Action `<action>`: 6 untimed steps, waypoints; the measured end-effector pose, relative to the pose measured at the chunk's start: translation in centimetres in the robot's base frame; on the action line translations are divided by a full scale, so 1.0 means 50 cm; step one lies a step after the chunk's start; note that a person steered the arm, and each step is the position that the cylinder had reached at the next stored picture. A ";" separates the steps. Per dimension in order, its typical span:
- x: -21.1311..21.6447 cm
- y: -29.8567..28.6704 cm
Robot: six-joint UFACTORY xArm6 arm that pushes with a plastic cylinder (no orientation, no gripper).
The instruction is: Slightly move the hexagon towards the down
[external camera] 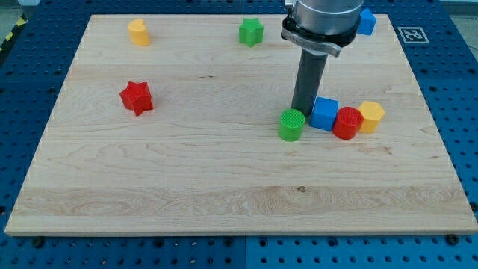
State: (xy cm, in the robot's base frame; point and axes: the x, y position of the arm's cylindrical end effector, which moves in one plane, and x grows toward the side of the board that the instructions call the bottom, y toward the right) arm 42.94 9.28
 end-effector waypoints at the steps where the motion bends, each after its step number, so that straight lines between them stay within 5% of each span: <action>1: -0.038 0.074; 6: 0.062 0.269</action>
